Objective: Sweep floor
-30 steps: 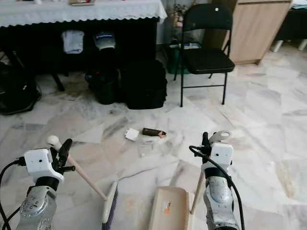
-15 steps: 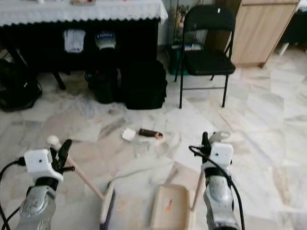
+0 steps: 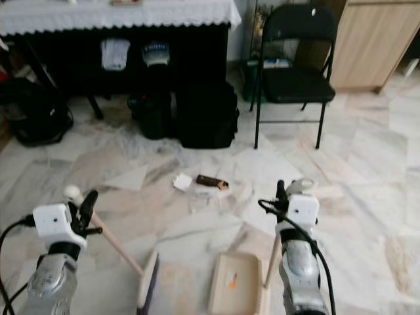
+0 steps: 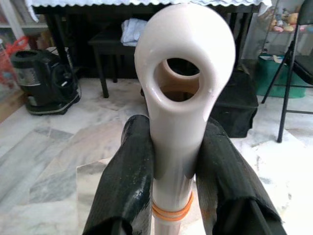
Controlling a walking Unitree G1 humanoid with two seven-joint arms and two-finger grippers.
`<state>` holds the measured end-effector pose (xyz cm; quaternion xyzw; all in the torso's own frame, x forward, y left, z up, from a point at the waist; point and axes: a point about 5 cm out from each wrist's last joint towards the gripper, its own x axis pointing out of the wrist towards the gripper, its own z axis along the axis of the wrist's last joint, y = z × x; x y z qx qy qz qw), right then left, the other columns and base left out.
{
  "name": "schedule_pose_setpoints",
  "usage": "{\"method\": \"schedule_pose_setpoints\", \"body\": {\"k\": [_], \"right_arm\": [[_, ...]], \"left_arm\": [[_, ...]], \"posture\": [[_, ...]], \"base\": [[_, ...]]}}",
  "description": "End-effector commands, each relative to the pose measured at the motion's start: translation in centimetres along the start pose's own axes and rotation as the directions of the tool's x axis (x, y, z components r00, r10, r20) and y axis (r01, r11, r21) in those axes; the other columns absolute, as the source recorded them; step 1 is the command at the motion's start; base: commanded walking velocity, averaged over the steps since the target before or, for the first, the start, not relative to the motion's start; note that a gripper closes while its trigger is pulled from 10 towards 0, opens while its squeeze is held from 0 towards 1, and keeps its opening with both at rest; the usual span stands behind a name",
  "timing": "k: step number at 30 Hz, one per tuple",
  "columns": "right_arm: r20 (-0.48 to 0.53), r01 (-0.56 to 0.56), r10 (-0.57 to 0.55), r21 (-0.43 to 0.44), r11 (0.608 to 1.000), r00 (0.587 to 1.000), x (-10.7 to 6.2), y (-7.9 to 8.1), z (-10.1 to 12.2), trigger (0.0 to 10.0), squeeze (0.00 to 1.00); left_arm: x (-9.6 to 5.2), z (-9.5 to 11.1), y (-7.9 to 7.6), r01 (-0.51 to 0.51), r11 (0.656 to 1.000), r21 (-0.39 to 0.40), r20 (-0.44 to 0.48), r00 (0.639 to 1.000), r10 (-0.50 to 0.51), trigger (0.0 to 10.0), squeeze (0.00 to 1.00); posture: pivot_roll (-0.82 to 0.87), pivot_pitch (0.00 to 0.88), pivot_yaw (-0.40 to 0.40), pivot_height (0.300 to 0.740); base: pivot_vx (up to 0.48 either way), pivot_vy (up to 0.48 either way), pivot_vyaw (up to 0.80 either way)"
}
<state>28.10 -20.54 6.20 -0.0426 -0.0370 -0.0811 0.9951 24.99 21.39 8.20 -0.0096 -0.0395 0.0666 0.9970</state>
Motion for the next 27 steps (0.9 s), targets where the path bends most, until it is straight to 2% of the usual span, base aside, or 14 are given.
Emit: {"method": "schedule_pose_setpoints", "body": {"k": [1, 6, 22, 27], "right_arm": [[0.043, -0.005, 0.004, 0.009, 1.0, 0.999, 0.32, 0.19, 0.79, 10.0, 0.0], [0.042, -0.003, 0.003, 0.008, 1.0, 0.999, 0.28, 0.18, 0.78, 10.0, 0.0], [0.047, -0.011, 0.011, 0.005, 1.0, 0.999, 0.27, 0.32, 0.87, 10.0, 0.0], [0.047, -0.01, 0.01, 0.001, 1.0, 0.999, 0.28, 0.26, 0.87, 10.0, 0.0]], "left_arm": [[-0.01, 0.26, 0.41, -0.004, 0.999, 0.041, 0.006, 1.0, 0.004, 10.0, 0.0], [-0.04, 0.2, 0.34, -0.01, 1.0, 0.02, 0.006, 1.0, 0.01, 10.0, 0.0], [-0.08, 0.21, 0.37, -0.008, 1.0, 0.029, 0.003, 1.0, 0.008, 10.0, 0.0], [-0.04, 0.21, 0.35, -0.009, 0.999, 0.031, 0.004, 1.0, 0.009, 10.0, 0.0]], "posture": [[-0.03, 0.087, 0.024, 0.74], [-0.03, 0.086, 0.024, 0.74], [-0.04, 0.087, 0.023, 0.74], [-0.03, 0.087, 0.023, 0.74]], "base": [[0.0, -0.48, 0.0], [0.0, -0.432, 0.0], [0.0, 0.0, 0.0], [0.325, 0.0, 0.0]]}}
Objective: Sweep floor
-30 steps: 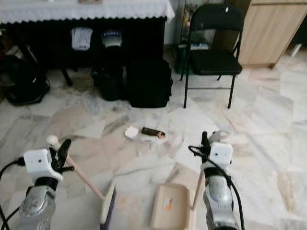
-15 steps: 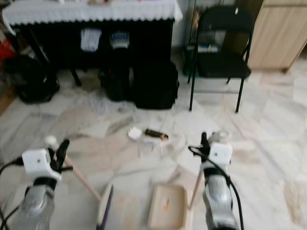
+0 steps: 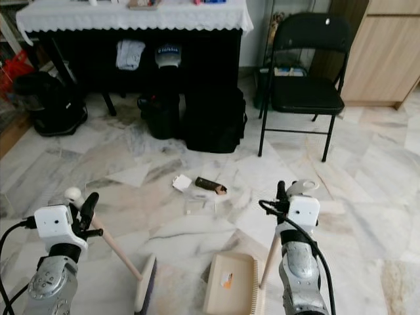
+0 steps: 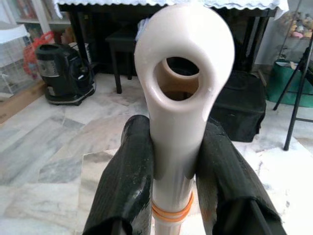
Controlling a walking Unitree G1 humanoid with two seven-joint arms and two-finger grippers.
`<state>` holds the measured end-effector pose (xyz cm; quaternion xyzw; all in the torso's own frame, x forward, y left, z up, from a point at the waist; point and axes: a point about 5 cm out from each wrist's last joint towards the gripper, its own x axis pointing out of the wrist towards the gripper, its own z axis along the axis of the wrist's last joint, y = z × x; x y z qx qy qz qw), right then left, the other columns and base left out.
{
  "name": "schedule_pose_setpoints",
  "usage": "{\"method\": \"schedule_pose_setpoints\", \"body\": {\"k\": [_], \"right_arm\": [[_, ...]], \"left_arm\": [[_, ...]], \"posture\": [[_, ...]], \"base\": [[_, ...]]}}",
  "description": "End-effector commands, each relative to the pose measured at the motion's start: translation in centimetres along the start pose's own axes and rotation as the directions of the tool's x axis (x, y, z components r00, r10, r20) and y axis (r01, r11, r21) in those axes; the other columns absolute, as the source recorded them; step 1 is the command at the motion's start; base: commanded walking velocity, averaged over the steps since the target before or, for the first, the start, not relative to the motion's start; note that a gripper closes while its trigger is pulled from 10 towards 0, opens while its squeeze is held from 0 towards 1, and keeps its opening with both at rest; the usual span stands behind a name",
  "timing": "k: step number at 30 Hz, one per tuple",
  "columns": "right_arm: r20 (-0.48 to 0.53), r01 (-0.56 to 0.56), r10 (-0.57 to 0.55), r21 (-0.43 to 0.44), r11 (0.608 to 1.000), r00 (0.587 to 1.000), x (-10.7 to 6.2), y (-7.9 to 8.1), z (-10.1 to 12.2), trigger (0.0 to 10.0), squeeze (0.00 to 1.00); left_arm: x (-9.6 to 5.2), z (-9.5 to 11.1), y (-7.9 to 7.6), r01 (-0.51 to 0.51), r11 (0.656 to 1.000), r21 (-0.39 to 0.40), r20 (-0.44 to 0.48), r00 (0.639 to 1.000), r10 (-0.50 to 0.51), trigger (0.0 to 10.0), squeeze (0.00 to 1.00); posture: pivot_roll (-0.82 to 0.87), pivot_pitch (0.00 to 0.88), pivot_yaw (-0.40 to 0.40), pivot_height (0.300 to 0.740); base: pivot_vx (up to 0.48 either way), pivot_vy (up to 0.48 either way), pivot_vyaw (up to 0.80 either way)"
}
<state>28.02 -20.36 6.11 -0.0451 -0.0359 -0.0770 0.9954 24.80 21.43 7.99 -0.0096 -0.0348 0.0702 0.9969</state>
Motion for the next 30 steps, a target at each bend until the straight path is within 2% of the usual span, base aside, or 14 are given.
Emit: {"method": "schedule_pose_setpoints", "body": {"k": [1, 30], "right_arm": [[0.049, -0.002, 0.001, 0.005, 1.0, 0.999, 0.39, 0.08, 0.93, 10.0, 0.0], [0.052, 0.003, -0.004, 0.01, 1.0, 0.999, 0.4, -0.02, 0.98, 10.0, 0.0]], "left_arm": [[0.16, 0.4, 0.28, -0.002, 1.0, 0.029, 0.014, 1.0, 0.002, 10.0, 0.0], [0.22, 0.42, 0.18, 0.001, 1.0, 0.018, 0.016, 1.0, -0.002, 10.0, 0.0]], "posture": [[-0.03, 0.087, 0.023, 0.74], [-0.03, 0.087, 0.024, 0.74]], "base": [[0.371, 0.0, 0.0], [0.379, 0.0, 0.0]]}}
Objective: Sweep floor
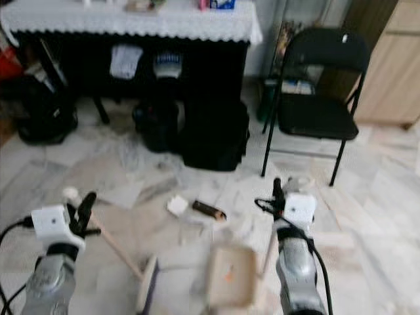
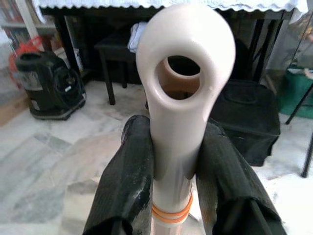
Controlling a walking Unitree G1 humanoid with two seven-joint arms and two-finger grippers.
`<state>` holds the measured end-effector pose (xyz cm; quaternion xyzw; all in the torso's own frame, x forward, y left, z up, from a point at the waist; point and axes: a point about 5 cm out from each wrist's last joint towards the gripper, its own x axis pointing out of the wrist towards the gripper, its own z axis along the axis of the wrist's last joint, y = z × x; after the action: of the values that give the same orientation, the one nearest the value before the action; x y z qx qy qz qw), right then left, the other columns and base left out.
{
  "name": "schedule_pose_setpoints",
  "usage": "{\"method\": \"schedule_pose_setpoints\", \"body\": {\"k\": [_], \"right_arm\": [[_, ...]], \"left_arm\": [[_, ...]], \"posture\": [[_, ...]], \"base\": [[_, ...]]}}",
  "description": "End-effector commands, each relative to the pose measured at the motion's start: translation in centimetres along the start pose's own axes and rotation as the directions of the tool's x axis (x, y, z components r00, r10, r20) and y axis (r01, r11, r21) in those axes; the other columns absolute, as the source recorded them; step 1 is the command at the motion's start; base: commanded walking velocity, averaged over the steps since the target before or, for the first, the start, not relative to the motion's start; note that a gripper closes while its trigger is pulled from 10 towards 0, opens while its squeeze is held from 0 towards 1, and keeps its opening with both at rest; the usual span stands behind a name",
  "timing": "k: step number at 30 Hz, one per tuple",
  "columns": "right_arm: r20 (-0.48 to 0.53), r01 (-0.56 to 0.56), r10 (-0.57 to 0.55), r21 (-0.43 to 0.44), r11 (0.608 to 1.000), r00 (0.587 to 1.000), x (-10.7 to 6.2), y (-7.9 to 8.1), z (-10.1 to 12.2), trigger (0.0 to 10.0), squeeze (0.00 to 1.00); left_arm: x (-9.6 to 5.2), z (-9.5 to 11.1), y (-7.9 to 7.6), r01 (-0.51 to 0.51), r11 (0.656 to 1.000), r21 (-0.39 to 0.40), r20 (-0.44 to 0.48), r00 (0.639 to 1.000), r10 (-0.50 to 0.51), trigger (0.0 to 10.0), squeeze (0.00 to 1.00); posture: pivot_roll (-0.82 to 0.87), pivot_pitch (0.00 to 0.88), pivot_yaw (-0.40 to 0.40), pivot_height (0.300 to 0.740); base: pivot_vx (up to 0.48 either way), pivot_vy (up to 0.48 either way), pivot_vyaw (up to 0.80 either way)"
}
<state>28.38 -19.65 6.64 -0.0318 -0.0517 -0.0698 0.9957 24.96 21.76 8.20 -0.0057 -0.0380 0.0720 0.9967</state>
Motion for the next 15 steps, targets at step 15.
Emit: {"method": "schedule_pose_setpoints", "body": {"k": [15], "right_arm": [[0.016, 0.011, -0.011, -0.024, 1.0, 1.0, 0.14, -0.67, 0.36, 10.0, 0.0]], "left_arm": [[0.03, 0.2, -0.04, 0.005, 1.0, 0.009, 0.008, 1.0, -0.005, 10.0, 0.0]], "posture": [[-0.04, 0.086, 0.025, 0.74]], "base": [[0.384, 0.0, 0.0]]}}
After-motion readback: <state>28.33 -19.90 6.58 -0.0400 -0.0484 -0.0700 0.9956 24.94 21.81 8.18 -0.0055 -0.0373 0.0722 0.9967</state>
